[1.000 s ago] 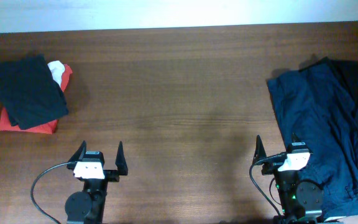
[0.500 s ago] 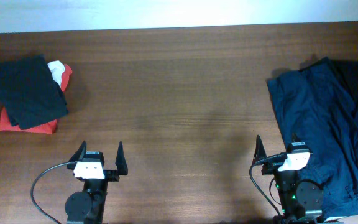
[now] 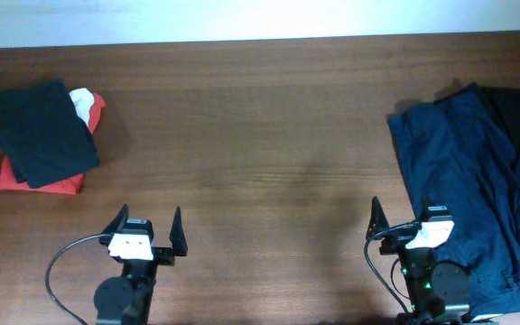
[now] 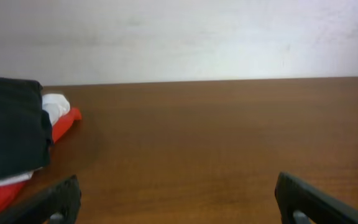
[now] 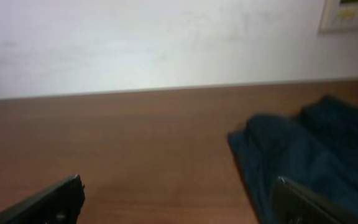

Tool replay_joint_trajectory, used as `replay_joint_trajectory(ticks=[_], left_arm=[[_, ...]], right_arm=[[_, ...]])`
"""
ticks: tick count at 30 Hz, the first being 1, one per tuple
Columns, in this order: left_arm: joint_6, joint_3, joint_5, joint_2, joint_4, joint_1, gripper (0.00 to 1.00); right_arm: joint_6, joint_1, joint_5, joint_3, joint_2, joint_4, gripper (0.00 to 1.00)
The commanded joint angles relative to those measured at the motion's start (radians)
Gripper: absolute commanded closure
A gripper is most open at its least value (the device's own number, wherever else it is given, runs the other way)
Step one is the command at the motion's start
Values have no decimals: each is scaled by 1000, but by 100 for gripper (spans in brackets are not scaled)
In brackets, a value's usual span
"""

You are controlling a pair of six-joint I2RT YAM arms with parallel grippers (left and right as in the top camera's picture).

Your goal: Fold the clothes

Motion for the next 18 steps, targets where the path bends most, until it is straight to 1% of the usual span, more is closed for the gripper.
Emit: replay_joint_trajectory(ticks=[1,3,4,5,7,8,11,13,14,15,17,18], left_arm=[[12,139,16,111,-142,-3,1],[12,234,16,243,-194,-3,1],[12,287,16,332,-198,-3,1],[13,377,16,482,-210,-3,1],[13,487,20,654,-250,-3,1],[13,537,40,736,-271,-3,1],[13,620,120,908,-306,-3,1],[13,628,167,983,-306,-3,1],[13,628,165,1001,-306,-3,1],[13,628,164,1002,-301,-3,1],[13,628,161,1002,-286,-3,1],[13,628,162,1002,-275,-3,1]], right_arm=[[16,5,-15,139,39,-111,1],[17,6,-15,216,119,-159,1],[17,5,-15,291,206,-210,1],[16,5,-15,385,330,-266,1],[16,5,-15,488,487,-323,1],[16,4,-15,560,586,-387,1],[16,-5,-11,797,917,-582,1],[15,-15,-16,946,1146,-657,1],[1,-20,10,1002,1252,-645,1],[10,-37,77,1009,1318,-612,0],[51,-81,248,1009,1461,-563,15],[49,-92,251,1009,1530,-506,18]])
